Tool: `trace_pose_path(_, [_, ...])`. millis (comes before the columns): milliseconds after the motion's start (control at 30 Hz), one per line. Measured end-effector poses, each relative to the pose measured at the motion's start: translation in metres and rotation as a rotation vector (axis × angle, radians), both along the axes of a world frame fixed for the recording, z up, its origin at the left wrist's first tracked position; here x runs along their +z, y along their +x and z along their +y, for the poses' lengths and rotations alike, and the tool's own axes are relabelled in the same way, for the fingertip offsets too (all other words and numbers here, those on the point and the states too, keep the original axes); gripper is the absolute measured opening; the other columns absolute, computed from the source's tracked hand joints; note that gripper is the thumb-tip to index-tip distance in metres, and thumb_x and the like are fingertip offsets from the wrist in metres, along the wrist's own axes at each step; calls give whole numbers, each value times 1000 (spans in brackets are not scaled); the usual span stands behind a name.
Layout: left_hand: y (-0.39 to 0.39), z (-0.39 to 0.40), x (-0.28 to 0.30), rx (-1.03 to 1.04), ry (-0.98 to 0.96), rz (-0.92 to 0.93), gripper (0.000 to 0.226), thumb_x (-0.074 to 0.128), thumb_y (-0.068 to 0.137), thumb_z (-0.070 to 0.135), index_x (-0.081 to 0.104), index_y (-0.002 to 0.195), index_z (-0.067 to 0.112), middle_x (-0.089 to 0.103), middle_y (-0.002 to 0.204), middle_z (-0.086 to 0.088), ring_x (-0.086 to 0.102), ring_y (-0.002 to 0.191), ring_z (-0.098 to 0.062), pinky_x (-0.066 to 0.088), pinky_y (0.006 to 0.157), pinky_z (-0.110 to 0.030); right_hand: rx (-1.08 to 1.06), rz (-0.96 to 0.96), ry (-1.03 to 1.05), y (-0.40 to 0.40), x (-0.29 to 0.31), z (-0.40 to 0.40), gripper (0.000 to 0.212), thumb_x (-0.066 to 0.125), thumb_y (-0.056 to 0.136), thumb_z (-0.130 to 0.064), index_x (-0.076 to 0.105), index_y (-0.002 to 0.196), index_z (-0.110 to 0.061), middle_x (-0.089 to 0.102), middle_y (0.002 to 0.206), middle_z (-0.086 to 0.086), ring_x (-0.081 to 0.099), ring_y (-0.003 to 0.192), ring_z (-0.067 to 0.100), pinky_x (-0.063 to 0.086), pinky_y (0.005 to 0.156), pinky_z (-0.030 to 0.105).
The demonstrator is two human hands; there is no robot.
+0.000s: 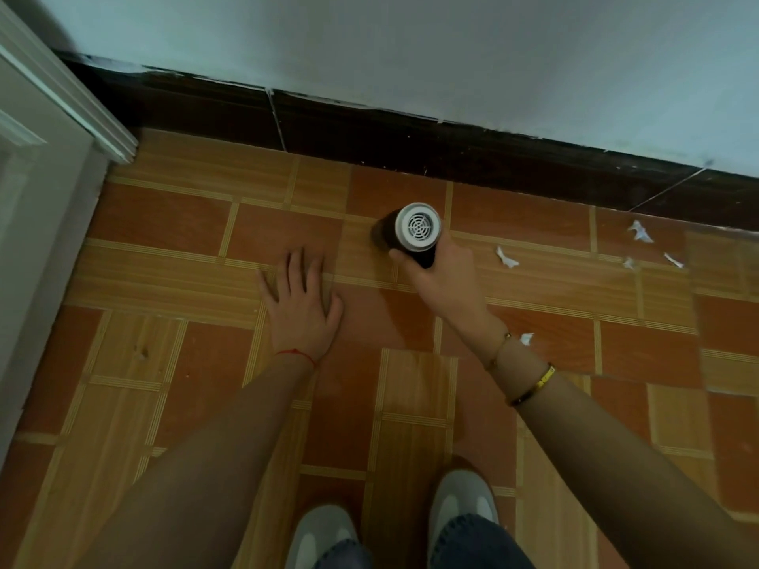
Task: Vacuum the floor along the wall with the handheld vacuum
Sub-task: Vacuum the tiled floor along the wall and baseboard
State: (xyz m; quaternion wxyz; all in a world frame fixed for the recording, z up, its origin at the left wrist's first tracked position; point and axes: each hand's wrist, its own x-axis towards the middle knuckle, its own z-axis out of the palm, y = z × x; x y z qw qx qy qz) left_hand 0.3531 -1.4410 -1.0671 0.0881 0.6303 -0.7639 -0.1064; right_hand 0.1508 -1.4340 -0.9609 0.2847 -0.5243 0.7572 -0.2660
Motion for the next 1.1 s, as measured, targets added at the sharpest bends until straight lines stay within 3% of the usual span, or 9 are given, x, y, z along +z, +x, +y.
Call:
trace_pose_path(100, [-2, 0, 1, 5, -2, -44, 62, 42, 93, 45, 39, 147, 15, 35, 155, -16, 28, 145, -35, 10, 118, -66, -101, 33, -30, -23, 5, -2, 67, 67, 85, -45, 41, 139, -16, 66, 121, 3, 62, 109, 23, 54, 85, 41])
trace_pose_path(300, [-32, -9, 11, 40, 16, -44, 58, 42, 90, 40, 42, 138, 7, 41, 146, -22, 33, 139, -40, 14, 115, -68, -78, 14, 5, -48, 3, 11, 66, 70, 84, -44, 44, 137, -14, 64, 123, 2, 59, 114, 18, 50, 90, 30])
trace_pose_path(433, [-63, -10, 15, -112, -14, -5, 57, 47, 92, 36, 43, 141, 7, 41, 147, -21, 33, 140, -39, 13, 116, -68, 0, 40, 34, -54, 3, 22, 64, 69, 84, -46, 49, 135, -14, 64, 123, -1, 57, 115, 13, 38, 83, 9])
trace_pose_path(733, [-114, -7, 8, -279, 26, 0, 57, 44, 95, 36, 36, 147, 14, 33, 154, -17, 25, 146, -36, 8, 118, -66, -374, 69, -68, -116, 13, 51, 65, 68, 83, -49, 44, 137, -22, 64, 122, -4, 60, 110, 17, 52, 83, 34])
trace_pose_path(867, [-123, -1, 0, -277, 46, -8, 56, 38, 97, 36, 33, 149, 15, 27, 159, -14, 20, 150, -33, 7, 118, -66, -388, 36, -39, -125, 8, 64, 62, 68, 83, -47, 47, 135, -22, 64, 119, -8, 58, 108, 10, 47, 80, 26])
trace_pose_path(1100, [-122, 0, -2, -262, 21, 29, 56, 43, 97, 35, 34, 150, 17, 27, 160, -11, 18, 151, -31, 4, 119, -65, -341, -40, -1, -125, 2, 65, 58, 70, 83, -44, 48, 133, -23, 65, 116, -8, 60, 107, 11, 51, 84, 29])
